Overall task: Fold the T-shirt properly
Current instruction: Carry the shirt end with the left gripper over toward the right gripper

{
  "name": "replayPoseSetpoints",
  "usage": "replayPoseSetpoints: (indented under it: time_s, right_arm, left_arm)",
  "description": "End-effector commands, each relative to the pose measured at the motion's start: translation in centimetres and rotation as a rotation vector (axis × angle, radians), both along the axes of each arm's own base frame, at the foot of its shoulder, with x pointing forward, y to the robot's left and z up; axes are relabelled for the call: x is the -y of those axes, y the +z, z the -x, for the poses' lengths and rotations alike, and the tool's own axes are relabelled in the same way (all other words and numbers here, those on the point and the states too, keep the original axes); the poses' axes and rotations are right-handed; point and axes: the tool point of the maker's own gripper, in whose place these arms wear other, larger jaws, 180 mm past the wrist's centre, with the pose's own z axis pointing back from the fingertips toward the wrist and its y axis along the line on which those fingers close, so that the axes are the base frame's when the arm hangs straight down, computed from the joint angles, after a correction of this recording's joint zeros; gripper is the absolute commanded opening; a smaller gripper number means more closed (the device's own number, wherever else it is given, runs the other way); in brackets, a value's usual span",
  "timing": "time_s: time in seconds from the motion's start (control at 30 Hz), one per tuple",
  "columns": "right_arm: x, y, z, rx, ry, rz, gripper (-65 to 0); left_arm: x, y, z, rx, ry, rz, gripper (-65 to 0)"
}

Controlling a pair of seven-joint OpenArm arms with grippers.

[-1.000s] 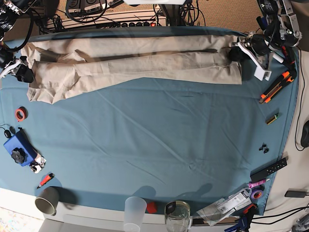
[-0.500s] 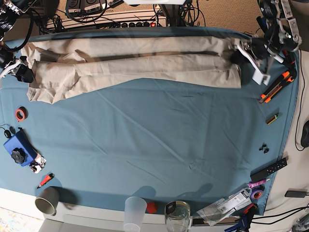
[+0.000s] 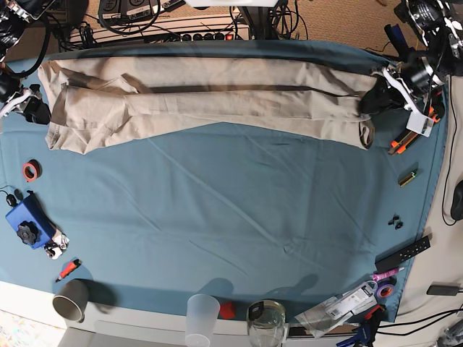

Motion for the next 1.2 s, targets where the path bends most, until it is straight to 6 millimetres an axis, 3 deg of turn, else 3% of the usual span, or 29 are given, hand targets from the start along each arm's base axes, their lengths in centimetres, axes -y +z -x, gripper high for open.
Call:
replayPoseSetpoints:
  time_s: [0.0,0.17,0.5,0.77,0.93,1.03,1.17]
  right_arm:
    - [0.5,1.8,-0.8,0.055,0.009,0.029,-46.0]
    - [0.5,1.8,-0.9,0.055,0.009,0.029,-46.0]
    - [0.5,1.8,-0.9,0.055,0.009,0.029,-46.0]
    - [0.5,1.8,-0.8,0.055,0.009,0.029,-46.0]
    - [0.5,1.8,-0.8,0.055,0.009,0.029,-46.0]
    - [0.5,1.8,-0.8,0.055,0.009,0.029,-46.0]
    - [0.5,1.8,-0.8,0.054,0.009,0.029,-46.0]
  left_arm:
    - [0.2,1.3,-0.2,0.050,-0.019,-0.002,-65.0]
    - [1.5,2.7,0.4,0.092,-0.046,-0.011,-65.0]
    - [8.6,8.4,1.4,0.306,-0.149,0.091,-65.0]
    - [15.7,7.8,2.3,0.285,-0.282,0.189,-65.0]
    - [20.8,8.8,2.7,0.301,-0.338,0.274,-65.0]
    - [23.9,8.7,3.2,0.310,-0.398,0.269,-65.0]
    - [26.8,7.2,3.2,0.293,-0.442,0.193,-65.0]
